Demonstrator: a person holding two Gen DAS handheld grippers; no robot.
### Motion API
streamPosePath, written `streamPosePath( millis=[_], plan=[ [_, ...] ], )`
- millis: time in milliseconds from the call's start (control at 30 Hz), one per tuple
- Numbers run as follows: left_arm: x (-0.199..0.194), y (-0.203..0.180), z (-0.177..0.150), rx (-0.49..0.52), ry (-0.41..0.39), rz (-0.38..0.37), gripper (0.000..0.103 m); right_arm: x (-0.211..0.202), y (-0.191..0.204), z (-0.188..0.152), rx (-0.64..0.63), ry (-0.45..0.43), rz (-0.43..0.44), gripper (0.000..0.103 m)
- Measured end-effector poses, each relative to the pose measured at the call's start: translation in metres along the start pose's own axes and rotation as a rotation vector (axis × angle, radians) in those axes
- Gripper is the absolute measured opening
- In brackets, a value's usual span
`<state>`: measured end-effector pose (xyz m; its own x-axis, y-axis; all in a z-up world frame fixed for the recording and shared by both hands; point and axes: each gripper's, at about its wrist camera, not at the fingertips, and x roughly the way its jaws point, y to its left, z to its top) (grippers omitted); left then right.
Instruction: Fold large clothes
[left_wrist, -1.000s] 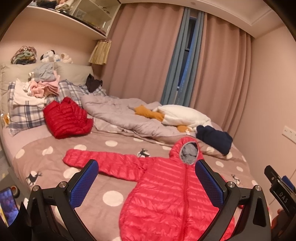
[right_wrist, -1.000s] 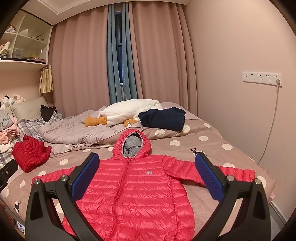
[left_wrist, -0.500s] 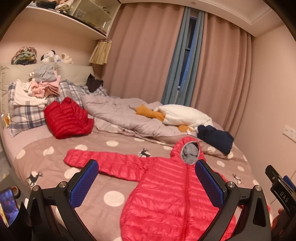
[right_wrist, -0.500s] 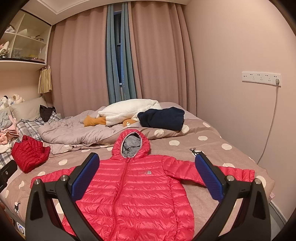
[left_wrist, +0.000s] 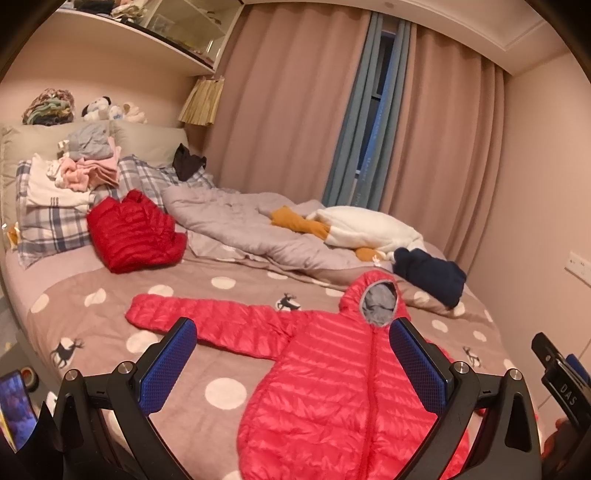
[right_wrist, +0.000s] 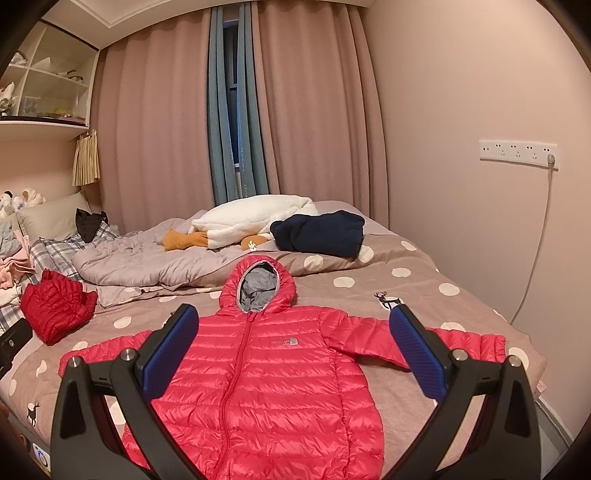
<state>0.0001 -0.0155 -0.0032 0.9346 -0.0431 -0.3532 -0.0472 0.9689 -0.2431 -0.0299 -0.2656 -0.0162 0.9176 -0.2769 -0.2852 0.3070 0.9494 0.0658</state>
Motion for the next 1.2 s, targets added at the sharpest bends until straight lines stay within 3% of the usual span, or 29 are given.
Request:
streamPosePath(
  millis=[833, 1200],
  plan=[
    [0.005, -0.0068, 0.0043, -0.017, 0.015, -0.035, 0.103, 0.0035, -0.0022, -0.0003, -0.01, 0.037, -0.022, 0.103],
    [0.0074, -0.0078, 0.0039, -0.014, -0.005, -0.013, 0.103, 0.0051, 0.0008, -0.0001, -0.015, 0.044, -0.01, 0.103]
  ],
)
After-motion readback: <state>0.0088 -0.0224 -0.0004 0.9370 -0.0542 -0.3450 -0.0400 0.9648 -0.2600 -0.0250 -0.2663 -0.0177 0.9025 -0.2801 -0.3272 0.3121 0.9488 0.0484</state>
